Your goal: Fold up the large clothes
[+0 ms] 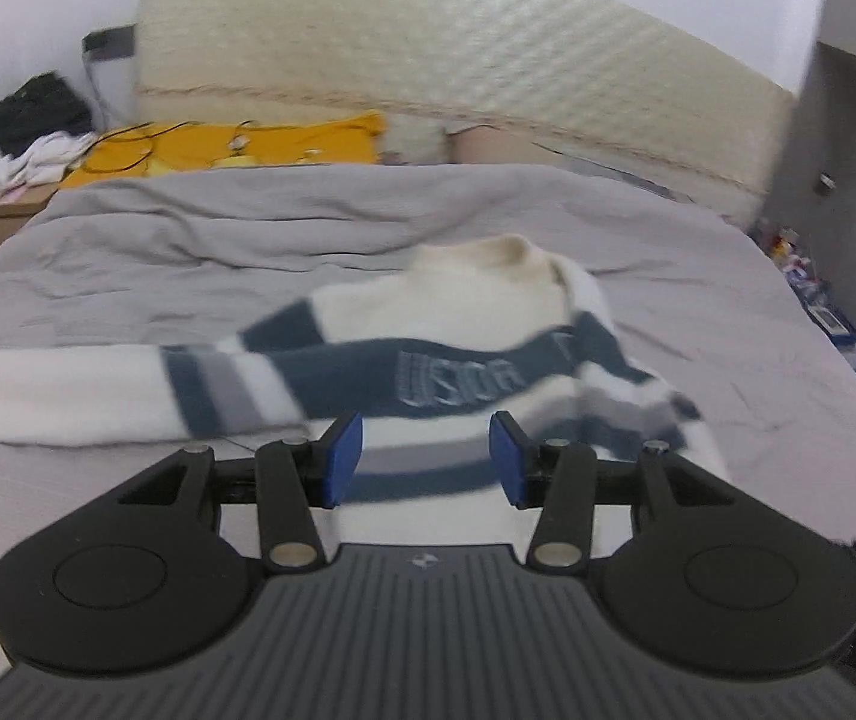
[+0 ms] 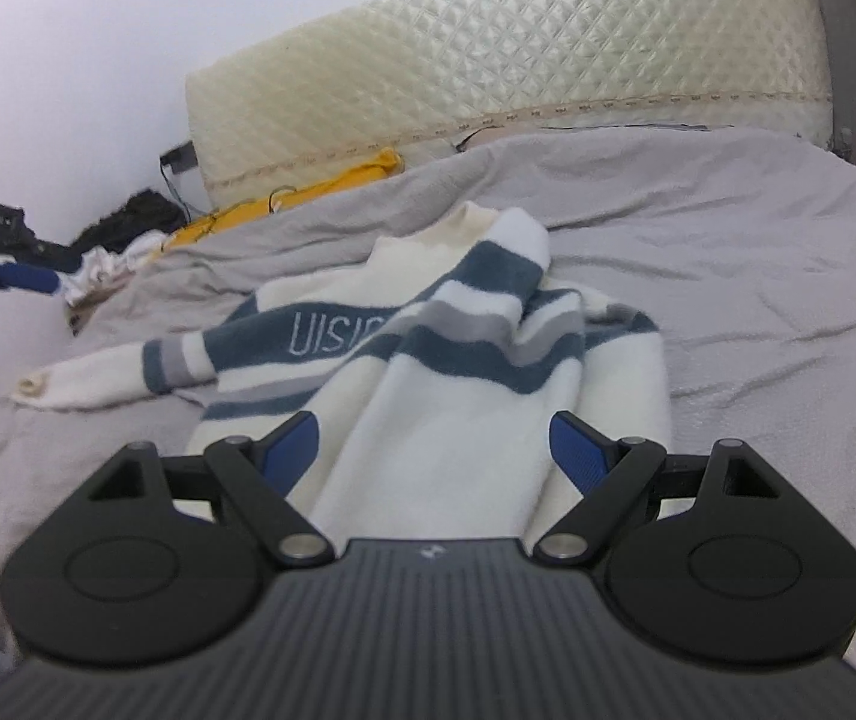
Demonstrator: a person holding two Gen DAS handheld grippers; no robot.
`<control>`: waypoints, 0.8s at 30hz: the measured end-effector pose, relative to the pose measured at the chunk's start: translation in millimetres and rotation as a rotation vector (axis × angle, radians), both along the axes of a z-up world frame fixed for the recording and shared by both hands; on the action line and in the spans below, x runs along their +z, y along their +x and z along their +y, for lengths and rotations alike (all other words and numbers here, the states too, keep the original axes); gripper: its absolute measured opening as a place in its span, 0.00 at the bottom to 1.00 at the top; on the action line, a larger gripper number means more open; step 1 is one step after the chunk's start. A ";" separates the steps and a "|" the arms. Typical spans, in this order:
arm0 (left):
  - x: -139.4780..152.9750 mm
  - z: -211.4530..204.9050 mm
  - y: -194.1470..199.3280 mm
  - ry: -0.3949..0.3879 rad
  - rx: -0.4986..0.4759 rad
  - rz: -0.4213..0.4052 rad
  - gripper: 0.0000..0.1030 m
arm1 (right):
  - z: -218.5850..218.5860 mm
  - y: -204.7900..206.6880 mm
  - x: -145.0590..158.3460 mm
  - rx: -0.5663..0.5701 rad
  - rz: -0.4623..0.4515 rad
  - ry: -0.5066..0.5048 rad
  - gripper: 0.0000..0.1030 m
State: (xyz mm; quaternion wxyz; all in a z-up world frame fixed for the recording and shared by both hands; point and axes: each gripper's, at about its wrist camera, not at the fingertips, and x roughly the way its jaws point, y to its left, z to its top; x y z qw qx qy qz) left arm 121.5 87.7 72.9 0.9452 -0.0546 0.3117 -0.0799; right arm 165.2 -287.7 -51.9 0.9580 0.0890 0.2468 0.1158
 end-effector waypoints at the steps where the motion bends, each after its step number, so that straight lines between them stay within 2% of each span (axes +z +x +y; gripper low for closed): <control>1: -2.5 -11.9 -6.5 0.006 -0.010 -0.003 0.51 | -0.8 -0.9 1.6 -0.003 -0.004 -0.002 0.83; 5: -22.5 -50.0 -31.5 0.011 -0.060 -0.004 0.51 | -1.2 -7.3 5.1 0.004 -0.017 -0.009 0.83; 9: -51.7 -68.5 -50.2 0.017 -0.080 0.003 0.51 | -3.8 -12.9 2.1 0.013 0.037 0.001 0.83; 12: -79.8 -70.0 -57.7 0.016 -0.091 0.043 0.51 | -3.7 -22.1 -0.3 0.008 0.089 -0.024 0.83; 15: -105.3 -69.6 -60.1 0.010 -0.095 0.063 0.51 | -9.8 -34.8 -5.1 0.020 0.129 0.025 0.83; 20: -124.2 -61.0 -54.1 -0.011 -0.094 0.088 0.51 | -5.9 -35.7 -11.4 0.048 0.181 0.044 0.83; 24: -135.3 -49.4 -46.1 -0.076 -0.067 0.128 0.51 | 2.9 -27.2 -21.8 0.108 0.256 0.077 0.83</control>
